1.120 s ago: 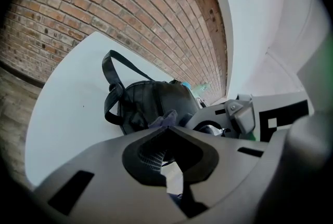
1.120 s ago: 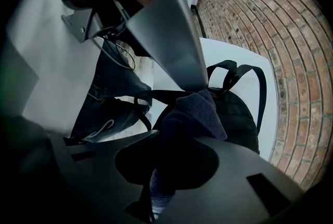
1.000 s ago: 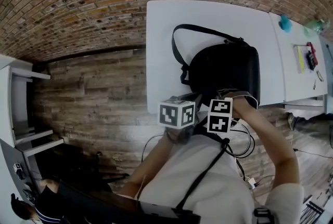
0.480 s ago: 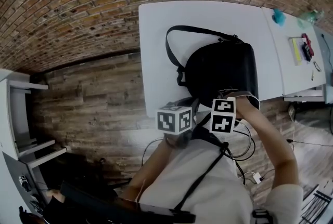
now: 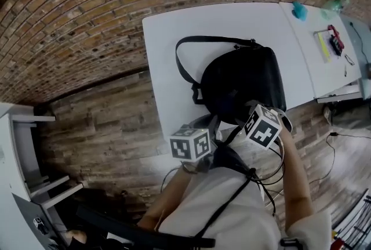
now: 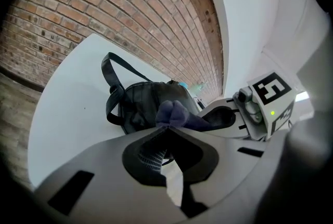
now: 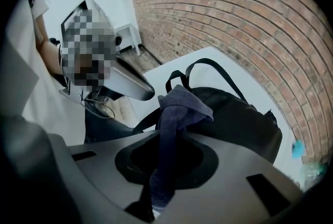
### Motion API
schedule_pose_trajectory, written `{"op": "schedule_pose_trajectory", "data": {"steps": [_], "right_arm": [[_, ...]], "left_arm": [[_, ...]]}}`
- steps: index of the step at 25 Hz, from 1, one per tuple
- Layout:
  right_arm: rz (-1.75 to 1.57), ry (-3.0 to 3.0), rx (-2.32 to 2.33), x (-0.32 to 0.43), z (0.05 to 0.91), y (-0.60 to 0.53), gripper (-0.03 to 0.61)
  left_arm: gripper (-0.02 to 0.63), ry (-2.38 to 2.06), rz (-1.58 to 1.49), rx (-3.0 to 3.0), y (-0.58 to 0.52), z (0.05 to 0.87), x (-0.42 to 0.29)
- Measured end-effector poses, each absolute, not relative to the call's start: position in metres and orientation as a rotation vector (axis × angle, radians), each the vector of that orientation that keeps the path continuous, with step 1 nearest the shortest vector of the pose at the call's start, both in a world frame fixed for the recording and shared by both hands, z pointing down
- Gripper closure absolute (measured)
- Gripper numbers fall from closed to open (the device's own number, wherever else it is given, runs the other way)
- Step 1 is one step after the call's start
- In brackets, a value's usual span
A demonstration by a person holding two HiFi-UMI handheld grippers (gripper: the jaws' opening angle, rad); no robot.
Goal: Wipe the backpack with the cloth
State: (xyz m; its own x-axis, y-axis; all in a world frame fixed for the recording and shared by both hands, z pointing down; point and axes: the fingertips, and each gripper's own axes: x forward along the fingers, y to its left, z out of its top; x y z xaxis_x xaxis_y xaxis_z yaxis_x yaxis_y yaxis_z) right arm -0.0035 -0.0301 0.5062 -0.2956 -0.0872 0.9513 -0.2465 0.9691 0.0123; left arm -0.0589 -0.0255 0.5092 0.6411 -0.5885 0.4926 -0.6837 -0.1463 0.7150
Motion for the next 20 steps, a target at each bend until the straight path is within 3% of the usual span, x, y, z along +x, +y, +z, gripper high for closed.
{"op": "schedule_pose_trajectory", "data": {"steps": [10,20], "right_arm": [[0.6,-2.4,0.701,0.022,0.428,-0.052,0.523],[0.83,-2.823,0.709,0.094,0.355,-0.042,0.523]], "left_arm": [[0.609,-0.966,0.068,1.916,-0.038,0.47,-0.029],[0.609,-1.076,-0.032,1.988,-0.032,0.422,0.029]]}}
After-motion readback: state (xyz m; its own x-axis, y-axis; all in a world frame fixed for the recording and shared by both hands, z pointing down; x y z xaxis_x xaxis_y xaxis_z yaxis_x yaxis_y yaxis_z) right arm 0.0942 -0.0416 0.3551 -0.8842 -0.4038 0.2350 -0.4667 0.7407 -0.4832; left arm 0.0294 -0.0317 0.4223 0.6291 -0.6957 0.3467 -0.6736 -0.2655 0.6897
